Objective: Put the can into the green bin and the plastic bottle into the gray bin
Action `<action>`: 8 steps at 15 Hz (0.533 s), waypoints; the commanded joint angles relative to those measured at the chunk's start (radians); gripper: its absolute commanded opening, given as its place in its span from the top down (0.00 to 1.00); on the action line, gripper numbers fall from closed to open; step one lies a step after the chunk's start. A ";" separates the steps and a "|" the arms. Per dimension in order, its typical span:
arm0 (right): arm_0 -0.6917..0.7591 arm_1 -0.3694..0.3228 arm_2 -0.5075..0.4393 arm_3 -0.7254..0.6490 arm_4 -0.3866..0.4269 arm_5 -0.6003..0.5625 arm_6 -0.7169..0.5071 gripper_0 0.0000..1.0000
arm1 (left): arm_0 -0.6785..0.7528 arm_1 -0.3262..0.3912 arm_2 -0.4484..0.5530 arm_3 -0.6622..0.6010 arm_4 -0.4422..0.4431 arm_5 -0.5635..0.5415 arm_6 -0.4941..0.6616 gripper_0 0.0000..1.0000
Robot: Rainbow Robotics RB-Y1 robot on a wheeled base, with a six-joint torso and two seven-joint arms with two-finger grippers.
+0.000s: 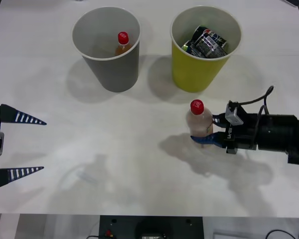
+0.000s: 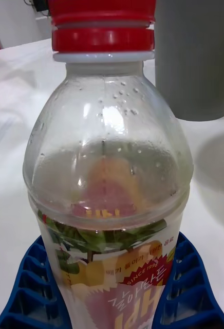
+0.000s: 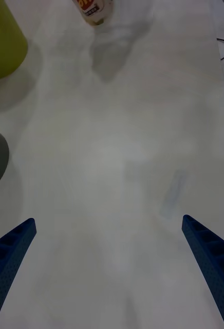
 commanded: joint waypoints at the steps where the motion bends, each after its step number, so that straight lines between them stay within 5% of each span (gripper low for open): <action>1: 0.017 -0.039 0.000 -0.125 0.080 0.007 -0.192 1.00 | 0.000 0.000 0.000 0.000 0.000 0.000 0.000 0.02; 8: 0.012 -0.208 0.055 -0.422 0.190 0.069 -0.715 1.00 | 0.000 0.000 0.000 0.000 0.000 0.000 0.000 0.02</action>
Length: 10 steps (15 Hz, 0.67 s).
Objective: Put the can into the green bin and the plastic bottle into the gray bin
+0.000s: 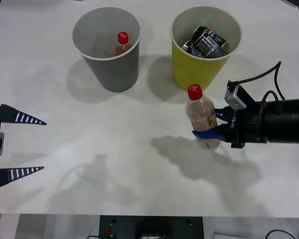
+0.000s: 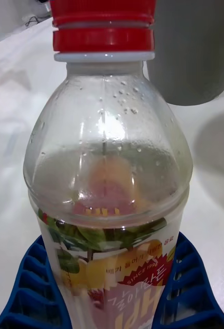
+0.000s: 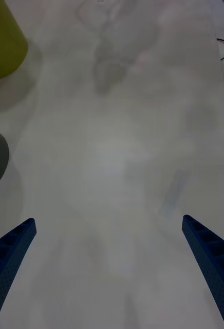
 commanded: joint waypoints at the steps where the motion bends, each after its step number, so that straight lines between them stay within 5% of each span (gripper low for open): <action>1: -0.023 -0.105 0.073 -0.103 0.014 0.098 -0.190 1.00 | 0.000 0.000 0.000 0.000 0.000 0.000 0.000 0.02; 7: -0.202 -0.259 0.176 -0.220 0.012 0.157 -0.552 1.00 | 0.000 0.000 0.000 0.000 0.000 0.000 0.000 0.02; 10: -0.317 -0.313 0.223 -0.208 -0.038 0.157 -0.589 1.00 | 0.000 0.000 0.000 0.000 0.000 0.000 0.000 0.02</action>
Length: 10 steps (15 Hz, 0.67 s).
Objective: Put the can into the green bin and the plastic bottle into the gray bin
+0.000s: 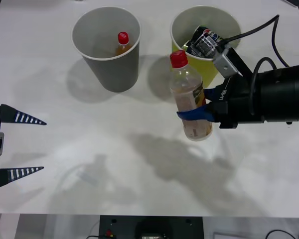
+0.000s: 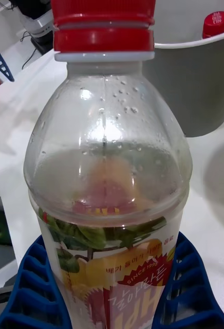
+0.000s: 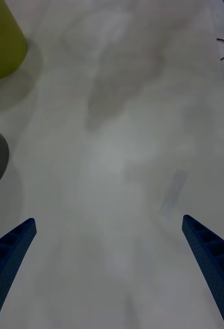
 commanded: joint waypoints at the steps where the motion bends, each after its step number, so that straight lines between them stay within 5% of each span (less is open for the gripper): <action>1: -0.105 -0.048 0.046 0.029 -0.067 0.000 -0.008 1.00 | 0.000 0.000 0.000 0.000 0.000 0.000 0.000 0.02; 10: -0.720 -0.087 0.456 0.322 -0.270 -0.009 -0.009 1.00 | 0.000 0.000 0.000 0.000 0.000 0.000 0.000 0.02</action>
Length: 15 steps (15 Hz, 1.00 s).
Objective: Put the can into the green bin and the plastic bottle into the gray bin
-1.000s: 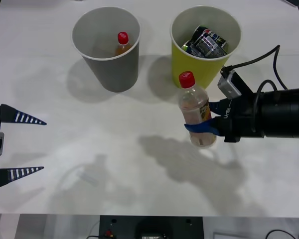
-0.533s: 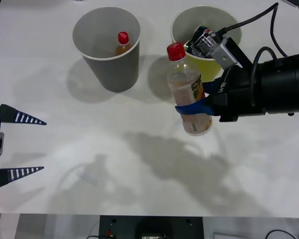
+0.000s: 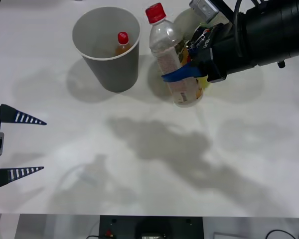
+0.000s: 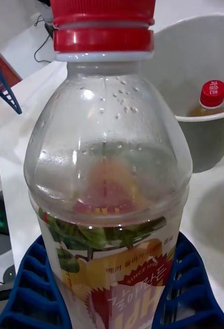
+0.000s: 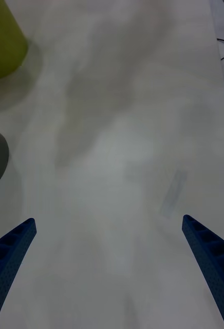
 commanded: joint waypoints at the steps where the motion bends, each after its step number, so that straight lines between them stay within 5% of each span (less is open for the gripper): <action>1: -0.204 0.004 0.157 0.095 -0.043 -0.018 -0.001 1.00 | 0.000 0.000 0.000 0.000 0.000 0.000 0.000 0.02; 5: -0.489 0.086 0.375 0.318 -0.162 -0.043 -0.004 1.00 | 0.000 0.000 0.000 0.000 0.000 0.000 0.000 0.02; 8: -0.603 0.248 0.396 0.571 -0.156 -0.129 -0.004 1.00 | 0.000 0.000 0.000 0.000 0.000 0.000 0.000 0.02; 15: -0.730 0.572 0.396 0.999 -0.041 -0.104 0.014 1.00 | 0.000 0.000 0.000 0.000 0.000 0.000 0.000 0.02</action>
